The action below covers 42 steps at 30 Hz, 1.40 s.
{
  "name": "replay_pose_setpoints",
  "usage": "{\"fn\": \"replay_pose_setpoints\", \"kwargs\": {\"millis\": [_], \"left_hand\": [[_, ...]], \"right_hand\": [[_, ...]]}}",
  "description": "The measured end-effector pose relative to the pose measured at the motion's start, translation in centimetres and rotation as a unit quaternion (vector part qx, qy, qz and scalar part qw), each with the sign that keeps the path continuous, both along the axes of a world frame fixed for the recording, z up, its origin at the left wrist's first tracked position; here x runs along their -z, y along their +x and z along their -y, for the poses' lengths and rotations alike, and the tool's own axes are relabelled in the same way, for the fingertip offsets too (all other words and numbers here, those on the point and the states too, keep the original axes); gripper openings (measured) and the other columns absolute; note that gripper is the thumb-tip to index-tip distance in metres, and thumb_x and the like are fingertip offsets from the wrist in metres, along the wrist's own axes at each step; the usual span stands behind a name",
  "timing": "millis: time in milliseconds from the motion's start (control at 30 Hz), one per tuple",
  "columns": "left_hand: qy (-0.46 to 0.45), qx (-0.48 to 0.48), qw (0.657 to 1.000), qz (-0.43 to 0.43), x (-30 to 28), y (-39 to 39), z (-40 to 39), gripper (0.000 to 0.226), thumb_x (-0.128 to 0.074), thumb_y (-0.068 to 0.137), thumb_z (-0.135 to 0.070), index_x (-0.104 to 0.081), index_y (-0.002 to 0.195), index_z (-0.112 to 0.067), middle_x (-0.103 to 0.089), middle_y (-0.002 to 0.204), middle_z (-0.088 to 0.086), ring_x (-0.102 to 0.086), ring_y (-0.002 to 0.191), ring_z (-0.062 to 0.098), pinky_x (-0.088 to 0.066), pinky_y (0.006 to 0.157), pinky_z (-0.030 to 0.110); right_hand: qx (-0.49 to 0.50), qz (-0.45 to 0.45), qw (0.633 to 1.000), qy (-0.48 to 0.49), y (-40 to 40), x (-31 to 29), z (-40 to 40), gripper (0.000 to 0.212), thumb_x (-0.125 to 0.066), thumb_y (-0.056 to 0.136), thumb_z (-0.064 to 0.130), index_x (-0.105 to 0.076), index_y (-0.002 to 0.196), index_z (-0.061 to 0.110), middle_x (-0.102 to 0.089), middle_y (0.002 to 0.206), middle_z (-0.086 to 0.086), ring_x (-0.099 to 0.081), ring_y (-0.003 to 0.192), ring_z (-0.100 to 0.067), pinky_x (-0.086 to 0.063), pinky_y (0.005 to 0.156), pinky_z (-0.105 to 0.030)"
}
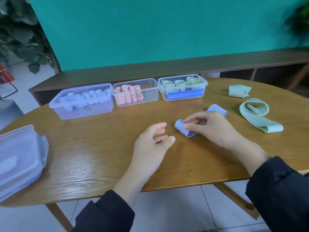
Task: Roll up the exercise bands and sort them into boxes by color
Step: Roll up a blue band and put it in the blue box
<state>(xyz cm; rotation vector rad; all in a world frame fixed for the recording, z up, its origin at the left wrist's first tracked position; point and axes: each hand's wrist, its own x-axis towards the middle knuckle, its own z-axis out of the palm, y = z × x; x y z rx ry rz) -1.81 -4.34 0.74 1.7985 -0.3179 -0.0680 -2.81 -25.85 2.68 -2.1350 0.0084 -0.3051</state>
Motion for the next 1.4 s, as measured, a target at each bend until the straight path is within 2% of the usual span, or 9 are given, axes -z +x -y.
{"fn": "replay_pose_setpoints", "kwargs": {"millis": [100, 233, 500, 633, 800, 933, 1100, 1267, 1400], "left_hand": [[0.007, -0.010, 1.000, 0.006, 0.2, 0.2, -0.4, 0.047, -0.078, 0.088, -0.021, -0.063, 0.131, -0.032, -0.068, 0.122, -0.012, -0.067, 0.101, -0.007, -0.054, 0.097, 0.026], [0.011, -0.002, 1.000, 0.001, 0.3, 0.3, -0.4, 0.048, -0.077, 0.088, -0.022, -0.062, 0.133, -0.032, -0.067, 0.123, -0.013, -0.067, 0.103, -0.006, -0.054, 0.098, 0.027], [0.004, 0.001, 1.000, 0.018, 0.0, 0.5, -0.4, 0.046, -0.077, 0.088, -0.022, -0.063, 0.130, -0.035, -0.068, 0.121, -0.013, -0.067, 0.104, -0.005, -0.054, 0.100, 0.033], [-0.019, -0.015, 0.999, 0.033, -0.3, 0.4, -0.8, 0.039, -0.076, 0.090, -0.023, -0.068, 0.125, -0.037, -0.071, 0.118, -0.012, -0.068, 0.103, -0.003, -0.055, 0.099, 0.036], [-0.078, -0.024, 0.994, 0.077, -1.4, -0.1, -1.4, 0.025, -0.075, 0.092, -0.025, -0.074, 0.116, -0.031, -0.076, 0.108, -0.011, -0.071, 0.102, 0.007, -0.057, 0.095, 0.044], [-0.138, -0.001, 0.986, 0.098, -2.9, -0.8, -2.3, 0.028, -0.072, 0.085, -0.035, -0.074, 0.111, -0.025, -0.077, 0.107, -0.009, -0.070, 0.104, 0.009, -0.057, 0.092, 0.034], [-0.188, 0.006, 0.972, 0.140, -4.0, -0.5, -4.2, 0.035, -0.081, 0.079, -0.012, -0.074, 0.113, -0.013, -0.077, 0.108, 0.000, -0.071, 0.105, 0.015, -0.055, 0.080, 0.021], [-0.203, -0.046, 0.964, 0.167, -5.7, -0.5, -5.7, 0.014, -0.071, 0.091, -0.006, -0.077, 0.104, -0.009, -0.079, 0.096, 0.002, -0.070, 0.084, 0.009, -0.054, 0.077, 0.023], [-0.210, -0.055, 0.963, 0.159, -7.4, -1.5, -6.9, 0.012, -0.070, 0.093, -0.017, -0.078, 0.101, -0.014, -0.079, 0.093, 0.002, -0.070, 0.083, 0.011, -0.057, 0.079, 0.029]], "right_hand": [[0.046, 0.035, 0.998, -0.009, 0.4, 0.2, 0.2, 0.015, -0.081, 0.084, 0.031, -0.077, 0.097, 0.026, -0.062, 0.075, 0.022, -0.054, 0.072, 0.000, -0.040, 0.065, -0.005], [0.066, -0.046, 0.994, -0.078, 1.0, 0.6, 0.4, 0.045, -0.079, 0.083, 0.046, -0.065, 0.123, 0.035, -0.060, 0.109, 0.025, -0.057, 0.107, -0.003, -0.038, 0.077, -0.012], [0.003, -0.047, 0.996, -0.076, 0.9, 0.7, -2.3, 0.056, -0.087, 0.073, 0.044, -0.066, 0.123, 0.030, -0.070, 0.103, 0.013, -0.063, 0.095, 0.001, -0.045, 0.080, -0.010], [-0.016, 0.001, 1.000, 0.019, 0.4, 0.3, -3.7, 0.049, -0.088, 0.075, 0.029, -0.067, 0.120, 0.029, -0.074, 0.084, 0.003, -0.069, 0.082, -0.011, -0.054, 0.082, -0.021], [-0.061, 0.009, 0.984, 0.166, -0.4, -1.4, -5.7, 0.047, -0.080, 0.084, 0.017, -0.064, 0.128, 0.019, -0.073, 0.087, -0.016, -0.063, 0.057, -0.019, -0.054, 0.060, -0.021], [-0.093, 0.004, 0.954, 0.284, -1.0, -2.8, -7.2, 0.034, -0.073, 0.088, 0.016, -0.068, 0.121, 0.011, -0.072, 0.097, -0.028, -0.074, 0.078, -0.035, -0.059, 0.069, -0.025], [-0.193, -0.003, 0.906, 0.377, -1.6, -4.7, -8.5, 0.032, -0.056, 0.098, 0.014, -0.064, 0.122, -0.006, -0.073, 0.109, -0.025, -0.074, 0.100, -0.031, -0.059, 0.079, -0.026], [-0.166, 0.046, 0.937, 0.304, -2.2, -6.4, -10.2, 0.021, -0.064, 0.093, 0.008, -0.069, 0.113, 0.006, -0.077, 0.093, -0.010, -0.074, 0.080, -0.018, -0.056, 0.062, -0.023], [-0.111, 0.123, 0.967, 0.193, -2.7, -7.5, -11.4, 0.012, -0.077, 0.085, 0.015, -0.075, 0.096, 0.021, -0.061, 0.075, 0.004, -0.050, 0.058, -0.003, -0.042, 0.057, -0.012]]}}
